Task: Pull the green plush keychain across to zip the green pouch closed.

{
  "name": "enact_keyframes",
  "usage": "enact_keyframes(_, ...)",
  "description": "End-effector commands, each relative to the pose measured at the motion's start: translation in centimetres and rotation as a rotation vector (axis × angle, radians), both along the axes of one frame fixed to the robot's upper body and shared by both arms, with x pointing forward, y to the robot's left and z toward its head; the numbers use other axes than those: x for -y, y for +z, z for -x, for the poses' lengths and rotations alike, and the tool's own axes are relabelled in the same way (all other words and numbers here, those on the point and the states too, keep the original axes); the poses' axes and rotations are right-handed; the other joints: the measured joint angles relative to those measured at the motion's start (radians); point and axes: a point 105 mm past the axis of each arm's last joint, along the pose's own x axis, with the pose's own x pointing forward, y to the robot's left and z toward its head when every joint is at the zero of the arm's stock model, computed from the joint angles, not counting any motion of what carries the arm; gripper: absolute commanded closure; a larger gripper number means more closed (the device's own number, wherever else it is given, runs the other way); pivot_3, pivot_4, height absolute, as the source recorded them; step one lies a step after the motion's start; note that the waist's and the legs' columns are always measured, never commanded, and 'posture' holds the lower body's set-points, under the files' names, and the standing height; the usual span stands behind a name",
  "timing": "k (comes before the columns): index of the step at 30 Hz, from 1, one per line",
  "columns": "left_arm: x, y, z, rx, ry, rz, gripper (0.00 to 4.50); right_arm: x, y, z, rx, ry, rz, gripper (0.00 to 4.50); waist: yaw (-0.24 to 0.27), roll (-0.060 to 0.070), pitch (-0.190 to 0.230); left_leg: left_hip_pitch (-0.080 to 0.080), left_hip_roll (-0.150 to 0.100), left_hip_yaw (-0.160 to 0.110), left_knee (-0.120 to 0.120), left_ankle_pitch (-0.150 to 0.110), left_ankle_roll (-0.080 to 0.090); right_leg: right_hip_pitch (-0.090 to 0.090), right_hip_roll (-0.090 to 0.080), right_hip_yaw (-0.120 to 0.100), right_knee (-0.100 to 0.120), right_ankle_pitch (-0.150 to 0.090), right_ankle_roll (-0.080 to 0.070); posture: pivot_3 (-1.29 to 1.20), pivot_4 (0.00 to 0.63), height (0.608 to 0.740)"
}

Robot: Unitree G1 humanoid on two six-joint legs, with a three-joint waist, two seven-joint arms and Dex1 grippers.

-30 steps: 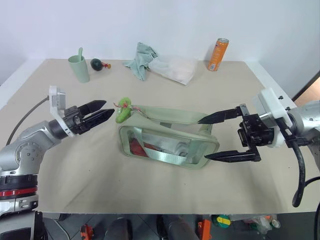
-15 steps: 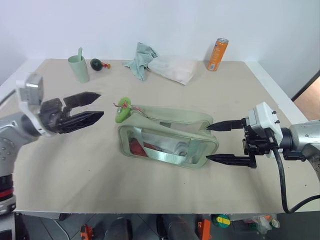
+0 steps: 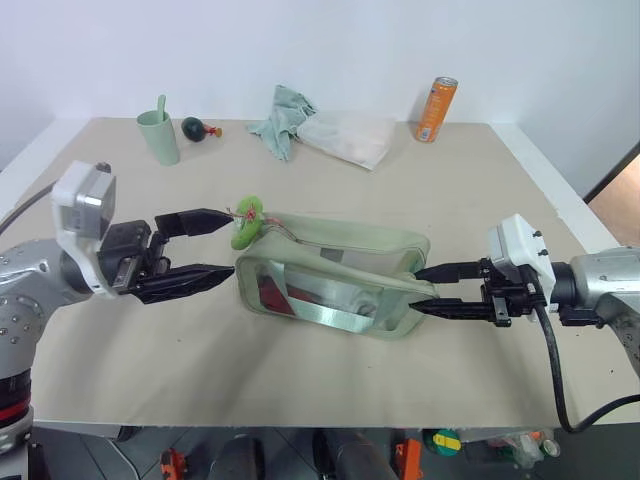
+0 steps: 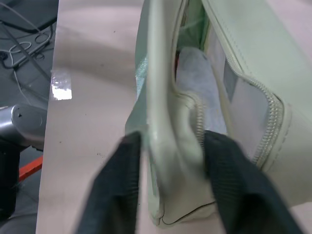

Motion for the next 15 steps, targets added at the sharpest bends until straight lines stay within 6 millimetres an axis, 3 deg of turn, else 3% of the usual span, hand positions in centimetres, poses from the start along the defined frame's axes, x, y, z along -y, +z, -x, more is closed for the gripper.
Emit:
enact_keyframes(1, -0.5, 0.5, -0.7, 0.021, 0.053, 0.043, 0.0, -0.2, 0.5, 0.1, 0.034, 0.018, 0.008, 4.09, 0.0, 0.0, 0.0, 0.0, 0.0, 0.0, 0.0, 0.0, 0.0, 0.0, 0.0, 0.0, 0.0, 0.0, 0.0, 0.0, 0.15, 0.74)
enact_keyframes(2, -1.0, 0.7, -1.5, 0.012, 0.098, 0.085, 0.0, -0.2, 0.5, 0.1, 0.033, 0.022, 0.007, 4.41, 0.0, 0.0, 0.0, 0.0, 0.0, 0.0, 0.0, 0.0, 0.0, 0.0, 0.0, 0.0, 0.0, 0.0, 0.0, 0.0, 0.15, 0.74)
enact_keyframes(3, -1.7, 0.9, -2.5, -0.007, 0.15, 0.131, 0.0, -0.3, 0.5, 0.1, 0.032, 0.024, 0.006, 4.47, 0.001, 0.0, 0.0, 0.0, 0.0, 0.0, 0.0, 0.0, 0.0, 0.0, 0.0, 0.0, 0.0, 0.0, 0.0, 0.0, 0.15, 0.74)
enact_keyframes(11, -3.8, -0.7, -7.0, -0.132, 0.353, 0.202, 0.0, -0.4, 0.3, -0.5, 0.057, 0.01, 0.017, 4.47, 0.0, -0.001, 0.0, 0.0, 0.0, 0.0, 0.001, 0.0, 0.0, 0.0, 0.0, 0.0, 0.0, 0.0, 0.0, 0.0, 0.15, 0.74)
enact_keyframes(15, -3.9, -1.2, -8.1, -0.176, 0.37, 0.226, 0.0, -0.5, 0.0, -0.6, 0.065, 0.008, 0.023, 4.47, -0.001, -0.001, 0.0, 0.0, 0.0, 0.0, 0.001, 0.0, 0.0, 0.0, 0.0, 0.0, 0.0, 0.0, 0.0, 0.0, 0.15, 0.74)
